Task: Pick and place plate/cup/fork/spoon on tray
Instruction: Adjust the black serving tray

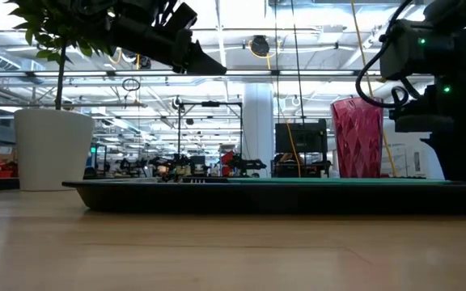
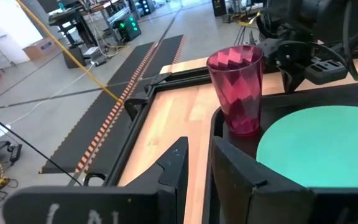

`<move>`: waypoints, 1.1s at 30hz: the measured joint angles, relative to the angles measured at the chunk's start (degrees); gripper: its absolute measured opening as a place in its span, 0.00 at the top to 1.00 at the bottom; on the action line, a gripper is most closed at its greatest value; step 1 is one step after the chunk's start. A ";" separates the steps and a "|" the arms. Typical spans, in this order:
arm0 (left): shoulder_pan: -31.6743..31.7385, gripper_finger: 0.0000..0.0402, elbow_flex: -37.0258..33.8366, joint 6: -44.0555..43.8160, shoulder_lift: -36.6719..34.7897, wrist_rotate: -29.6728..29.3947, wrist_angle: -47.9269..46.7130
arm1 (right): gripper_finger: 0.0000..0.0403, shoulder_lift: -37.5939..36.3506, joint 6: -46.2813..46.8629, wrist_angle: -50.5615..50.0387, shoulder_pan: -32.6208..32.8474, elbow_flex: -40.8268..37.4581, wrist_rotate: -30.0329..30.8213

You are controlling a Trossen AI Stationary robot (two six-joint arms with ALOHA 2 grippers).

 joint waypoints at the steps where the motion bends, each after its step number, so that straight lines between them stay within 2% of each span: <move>1: -0.02 0.82 0.00 0.00 0.00 0.02 -0.04 | 1.00 0.00 -0.08 0.04 -0.14 0.00 -0.01; 33: -0.07 0.82 0.02 -0.54 0.00 0.04 -0.85 | 1.00 0.00 -6.98 8.08 -1.80 0.02 0.15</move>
